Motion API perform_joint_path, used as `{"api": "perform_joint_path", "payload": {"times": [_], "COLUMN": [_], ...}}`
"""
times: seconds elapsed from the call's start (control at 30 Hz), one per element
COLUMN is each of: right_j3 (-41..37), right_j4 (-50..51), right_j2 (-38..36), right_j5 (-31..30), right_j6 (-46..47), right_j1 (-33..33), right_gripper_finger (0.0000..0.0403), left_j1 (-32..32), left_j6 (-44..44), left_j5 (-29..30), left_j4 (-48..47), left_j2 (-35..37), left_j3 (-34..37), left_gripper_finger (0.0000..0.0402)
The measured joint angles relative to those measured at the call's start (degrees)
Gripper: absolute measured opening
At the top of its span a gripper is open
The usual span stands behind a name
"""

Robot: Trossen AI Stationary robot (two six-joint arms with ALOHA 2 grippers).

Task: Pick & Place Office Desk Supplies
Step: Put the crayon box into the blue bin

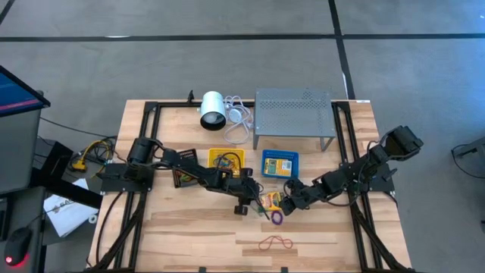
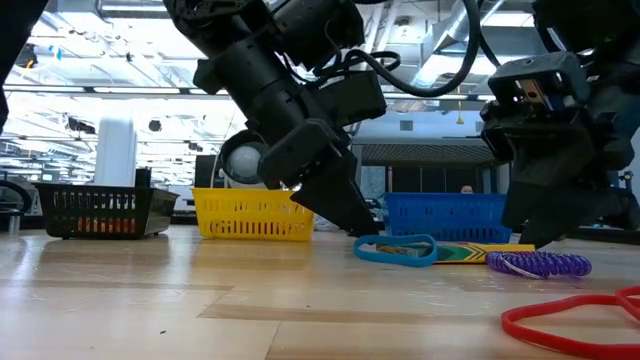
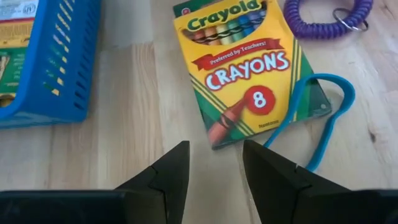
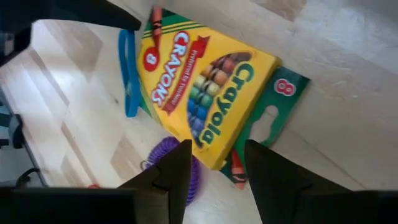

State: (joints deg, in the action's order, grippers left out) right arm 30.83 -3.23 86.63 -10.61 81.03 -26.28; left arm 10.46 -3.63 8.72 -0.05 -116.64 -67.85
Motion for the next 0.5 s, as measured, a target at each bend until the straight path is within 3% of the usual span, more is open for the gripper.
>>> {"api": "perform_joint_path", "payload": {"times": [0.5], "right_j3": [-0.21], "right_j4": [1.21], "right_j2": [-0.04], "right_j5": [1.23], "right_j6": [-0.64], "right_j1": [0.23], "right_gripper_finger": [0.017], "left_j1": [-0.03], "left_j6": [-0.62], "left_j5": [0.3], "left_j4": [0.15], "left_j2": [0.0], "left_j3": [0.0], "left_gripper_finger": [0.0144]}}
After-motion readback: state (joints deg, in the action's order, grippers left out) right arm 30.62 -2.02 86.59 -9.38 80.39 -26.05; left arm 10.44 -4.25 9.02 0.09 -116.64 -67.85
